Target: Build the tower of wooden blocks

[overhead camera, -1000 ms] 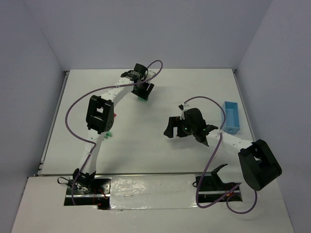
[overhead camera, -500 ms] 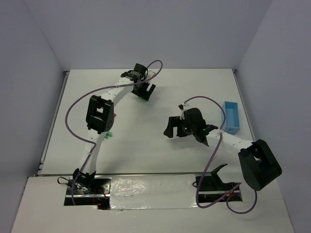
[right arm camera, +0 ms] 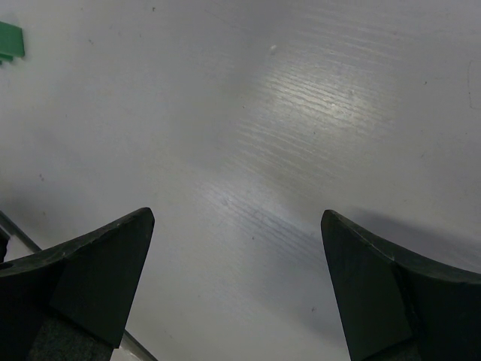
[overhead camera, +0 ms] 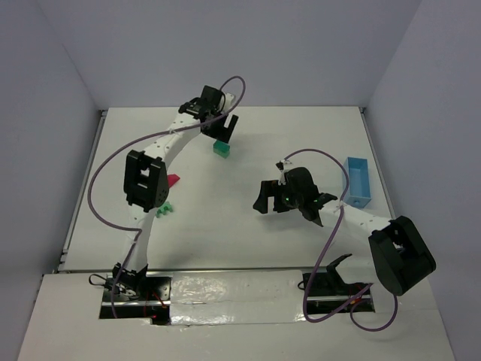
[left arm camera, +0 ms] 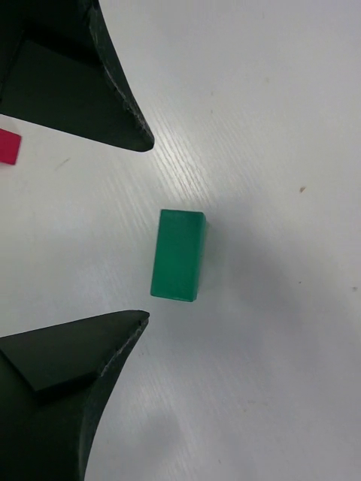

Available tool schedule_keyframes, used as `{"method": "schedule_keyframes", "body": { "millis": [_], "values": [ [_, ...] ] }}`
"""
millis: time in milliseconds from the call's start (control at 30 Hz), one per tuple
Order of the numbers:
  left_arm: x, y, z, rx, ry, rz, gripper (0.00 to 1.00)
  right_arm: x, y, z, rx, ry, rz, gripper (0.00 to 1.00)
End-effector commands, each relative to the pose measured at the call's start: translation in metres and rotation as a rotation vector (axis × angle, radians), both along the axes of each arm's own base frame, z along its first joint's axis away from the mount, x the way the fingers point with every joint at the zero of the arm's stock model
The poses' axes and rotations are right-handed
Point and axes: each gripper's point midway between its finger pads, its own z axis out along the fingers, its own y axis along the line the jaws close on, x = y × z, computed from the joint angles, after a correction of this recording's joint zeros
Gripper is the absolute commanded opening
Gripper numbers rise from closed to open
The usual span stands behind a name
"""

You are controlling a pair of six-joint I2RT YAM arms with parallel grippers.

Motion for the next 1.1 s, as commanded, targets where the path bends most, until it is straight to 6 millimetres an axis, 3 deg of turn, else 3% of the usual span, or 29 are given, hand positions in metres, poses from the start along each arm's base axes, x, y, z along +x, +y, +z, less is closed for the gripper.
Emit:
{"method": "schedule_keyframes", "body": {
  "millis": [0,67,100,133,167,200,233,267,300,333,367,400,467,500,567,600,767,967,1067],
  "values": [
    [-0.002,0.005,0.099,-0.089,-0.168,0.096,1.0,0.012,0.006,0.02,0.014,-0.068,0.005,1.0],
    [-0.016,0.015,0.123,-0.108,-0.189,0.149,1.0,0.011,0.006,0.02,0.011,-0.07,0.003,1.0],
    [-0.022,0.02,0.129,-0.112,-0.195,0.175,0.99,0.011,0.006,0.021,0.013,-0.072,0.003,1.0],
    [-0.035,0.028,0.113,-0.094,-0.153,0.206,0.99,0.011,0.006,0.021,0.014,-0.071,0.005,1.0],
    [-0.049,0.043,0.135,-0.12,-0.19,0.308,1.0,0.011,0.007,0.021,0.015,-0.07,0.006,1.0],
    [-0.061,0.056,0.133,-0.114,-0.179,0.389,0.99,0.011,0.006,0.022,0.017,-0.071,0.004,1.0],
    [-0.086,0.07,0.101,-0.106,-0.106,0.512,1.0,0.011,0.006,0.021,0.016,-0.068,0.003,1.0],
    [-0.105,0.087,0.122,-0.131,-0.167,0.579,0.99,0.01,0.007,0.023,0.019,-0.07,0.007,1.0],
    [-0.119,0.097,0.118,-0.136,-0.165,0.632,1.0,0.01,0.007,0.023,0.021,-0.07,0.008,1.0],
    [-0.151,0.114,0.104,-0.154,-0.138,0.733,1.0,0.009,0.008,0.024,0.025,-0.074,0.012,1.0],
    [-0.166,0.124,0.097,-0.146,-0.135,0.782,0.99,0.009,0.008,0.025,0.03,-0.071,0.01,1.0],
    [-0.192,0.138,0.067,-0.112,-0.082,0.861,1.0,0.009,0.008,0.025,0.033,-0.074,0.011,1.0],
    [-0.216,0.145,0.065,-0.158,-0.082,0.887,1.0,0.008,0.01,0.026,0.04,-0.073,0.017,1.0],
    [-0.235,0.15,0.039,-0.133,-0.035,0.9,1.0,0.007,0.01,0.026,0.047,-0.072,0.018,1.0],
    [-0.248,0.151,0.03,-0.173,-0.031,0.902,0.99,0.007,0.012,0.026,0.053,-0.07,0.026,1.0],
    [-0.259,0.154,0.012,-0.153,0.001,0.907,0.99,0.007,0.012,0.026,0.052,-0.07,0.025,1.0],
    [-0.268,0.168,-0.018,-0.099,0.037,0.938,1.0,0.007,0.013,0.019,0.043,-0.054,0.027,1.0],
    [-0.259,0.196,-0.048,-0.05,0.104,1.033,0.99,0.006,0.017,0.013,0.034,-0.037,0.04,1.0],
    [-0.253,0.192,-0.059,-0.071,0.127,1.014,0.99,0.005,0.021,0.014,0.03,-0.037,0.056,1.0]
  ]
}}
